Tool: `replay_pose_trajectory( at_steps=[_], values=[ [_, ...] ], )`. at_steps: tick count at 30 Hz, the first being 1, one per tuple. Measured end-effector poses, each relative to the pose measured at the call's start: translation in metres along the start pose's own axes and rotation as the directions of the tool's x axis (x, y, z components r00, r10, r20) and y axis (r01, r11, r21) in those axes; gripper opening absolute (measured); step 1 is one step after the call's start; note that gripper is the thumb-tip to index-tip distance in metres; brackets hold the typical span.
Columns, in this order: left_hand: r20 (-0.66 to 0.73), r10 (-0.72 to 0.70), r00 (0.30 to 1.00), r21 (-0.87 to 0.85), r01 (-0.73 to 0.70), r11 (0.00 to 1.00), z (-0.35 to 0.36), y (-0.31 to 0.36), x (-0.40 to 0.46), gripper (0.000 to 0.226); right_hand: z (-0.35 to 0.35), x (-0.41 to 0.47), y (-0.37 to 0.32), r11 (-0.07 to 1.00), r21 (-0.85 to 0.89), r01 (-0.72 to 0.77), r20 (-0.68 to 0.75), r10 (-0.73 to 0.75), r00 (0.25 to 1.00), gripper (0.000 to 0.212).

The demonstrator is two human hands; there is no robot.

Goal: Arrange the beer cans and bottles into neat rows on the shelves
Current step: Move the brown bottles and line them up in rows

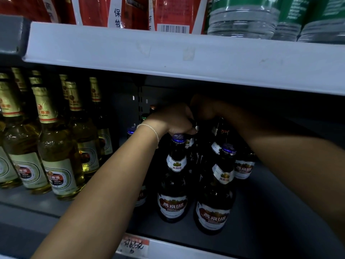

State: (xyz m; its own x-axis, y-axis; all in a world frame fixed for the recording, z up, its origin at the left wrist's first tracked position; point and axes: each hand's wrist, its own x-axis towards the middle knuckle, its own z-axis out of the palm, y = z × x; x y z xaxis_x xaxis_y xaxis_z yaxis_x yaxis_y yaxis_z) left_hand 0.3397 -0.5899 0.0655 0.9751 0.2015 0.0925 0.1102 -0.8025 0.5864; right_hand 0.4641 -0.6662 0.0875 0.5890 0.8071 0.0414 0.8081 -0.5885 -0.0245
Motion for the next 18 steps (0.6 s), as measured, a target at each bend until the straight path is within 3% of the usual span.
replay_pose_trajectory(
  at_steps=[4,9,13,18],
  values=[
    [0.002,-0.017,1.0,-0.019,0.017,1.0,-0.002,-0.001,-0.002,0.019,-0.001,0.001,0.003,1.0,-0.002,0.009,0.035,-0.009,0.999,0.016],
    [0.042,-0.039,0.998,-0.019,0.04,0.999,-0.005,0.001,-0.005,0.021,-0.017,-0.017,0.013,0.997,0.066,0.026,-0.033,-0.024,0.999,0.017],
    [0.056,-0.062,0.996,0.015,0.061,0.998,-0.008,0.011,-0.004,0.023,-0.029,-0.046,0.017,0.994,0.102,-0.027,0.021,0.025,0.999,0.026],
    [-0.088,0.091,0.992,0.274,-0.064,0.96,-0.01,0.045,-0.011,0.038,-0.037,-0.077,0.009,0.979,0.082,-0.188,0.126,0.177,0.976,0.038]
  ],
)
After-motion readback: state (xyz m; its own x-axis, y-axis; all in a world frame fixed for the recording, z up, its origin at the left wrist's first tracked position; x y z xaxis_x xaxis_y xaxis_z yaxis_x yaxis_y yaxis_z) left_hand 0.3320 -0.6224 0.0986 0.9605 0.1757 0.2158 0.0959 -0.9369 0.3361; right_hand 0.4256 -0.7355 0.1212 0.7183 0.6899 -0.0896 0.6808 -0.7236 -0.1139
